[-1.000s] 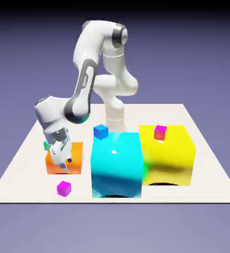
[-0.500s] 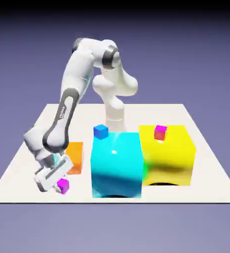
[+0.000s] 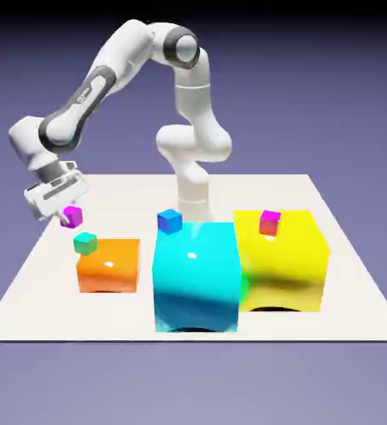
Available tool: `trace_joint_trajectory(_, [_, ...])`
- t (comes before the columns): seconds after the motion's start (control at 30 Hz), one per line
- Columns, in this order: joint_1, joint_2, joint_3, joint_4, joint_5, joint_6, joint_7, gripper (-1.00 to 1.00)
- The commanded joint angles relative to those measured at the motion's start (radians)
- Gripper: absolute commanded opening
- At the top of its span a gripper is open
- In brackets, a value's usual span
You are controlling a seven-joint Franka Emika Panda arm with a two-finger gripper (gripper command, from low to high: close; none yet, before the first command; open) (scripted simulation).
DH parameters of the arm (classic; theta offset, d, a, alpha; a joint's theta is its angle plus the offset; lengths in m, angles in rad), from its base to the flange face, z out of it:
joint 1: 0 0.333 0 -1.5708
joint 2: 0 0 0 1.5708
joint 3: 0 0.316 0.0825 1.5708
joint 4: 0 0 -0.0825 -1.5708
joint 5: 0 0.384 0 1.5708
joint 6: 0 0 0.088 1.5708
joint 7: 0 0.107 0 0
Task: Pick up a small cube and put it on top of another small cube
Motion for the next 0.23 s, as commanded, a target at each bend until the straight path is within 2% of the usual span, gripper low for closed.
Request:
trace_joint_trajectory(0.0, [0.046, 0.035, 0.015, -0.025, 0.040, 0.043, -0.031, -1.00])
trace_joint_trajectory(0.1, [0.053, 0.113, 0.046, -0.079, 0.134, 0.139, -0.101, -1.00])
trace_joint_trajectory(0.13, [0.053, 0.113, 0.046, -0.079, 0.134, 0.139, -0.101, 1.00])
trace_joint_trajectory(0.2, [0.050, 0.078, 0.032, -0.054, 0.092, 0.095, -0.069, 1.00])
